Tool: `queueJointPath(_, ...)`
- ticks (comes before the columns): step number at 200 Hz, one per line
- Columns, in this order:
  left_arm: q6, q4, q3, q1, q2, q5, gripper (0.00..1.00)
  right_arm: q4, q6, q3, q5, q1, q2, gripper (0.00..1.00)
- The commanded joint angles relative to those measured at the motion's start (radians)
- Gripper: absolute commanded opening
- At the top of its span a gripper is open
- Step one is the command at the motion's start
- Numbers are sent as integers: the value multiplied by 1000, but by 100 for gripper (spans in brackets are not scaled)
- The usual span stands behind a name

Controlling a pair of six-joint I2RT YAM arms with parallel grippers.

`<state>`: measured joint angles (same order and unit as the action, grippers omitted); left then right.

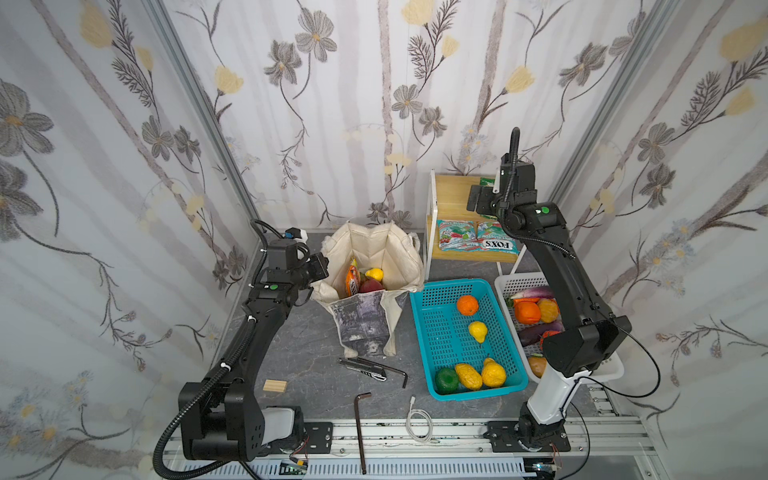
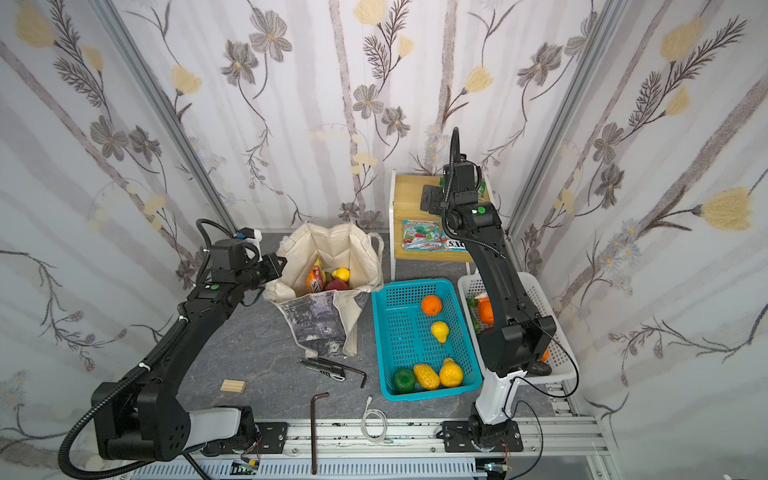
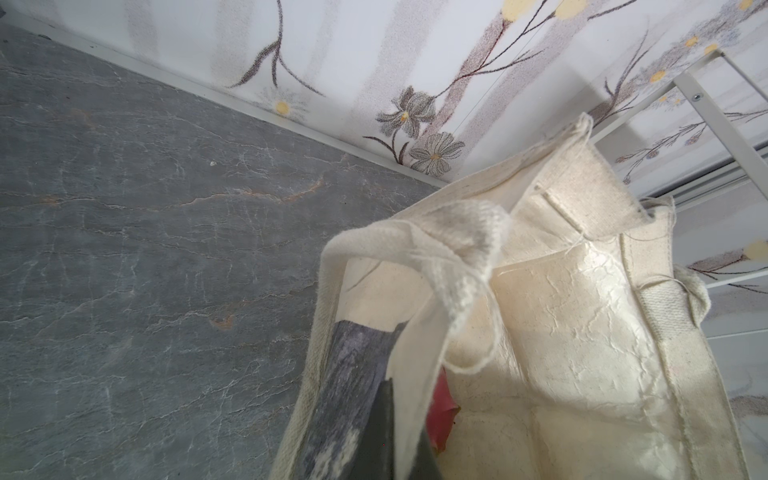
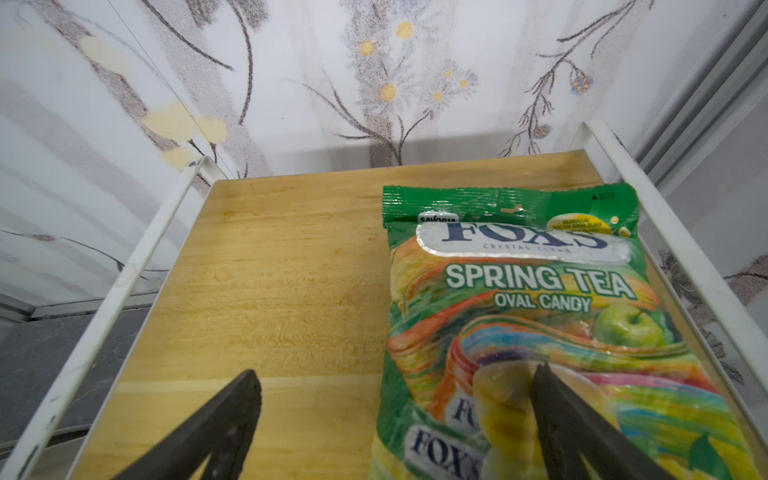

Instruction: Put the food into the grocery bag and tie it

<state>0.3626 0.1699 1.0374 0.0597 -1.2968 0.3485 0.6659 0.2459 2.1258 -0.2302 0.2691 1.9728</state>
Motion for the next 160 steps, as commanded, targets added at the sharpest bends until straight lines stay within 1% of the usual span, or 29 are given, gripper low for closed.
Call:
queueJointPath(1, -10, -26, 0, 0, 4, -8, 0, -33, 12, 19, 44, 1, -27, 100)
queueJointPath(17, -10, -26, 0, 0, 7, -10, 0, -40, 18, 12, 44, -4, -68, 100)
queueJointPath(43, -10, -26, 0, 0, 11, -10, 0, -19, 33, -17, 8, -34, -121, 100)
queueJointPath(66, -10, -26, 0, 0, 16, -10, 0, 12, 26, -54, -30, -64, -141, 100)
queueJointPath(92, -10, -26, 0, 0, 17, -11, 0, 21, 30, -99, -24, -85, -146, 100)
queueJointPath(133, -10, -26, 0, 0, 17, -8, 0, 16, 44, -119, 30, -91, -111, 100)
queueJointPath(160, -11, -26, 0, 1, 19, -12, 0, 6, 70, -121, 118, -89, -103, 100)
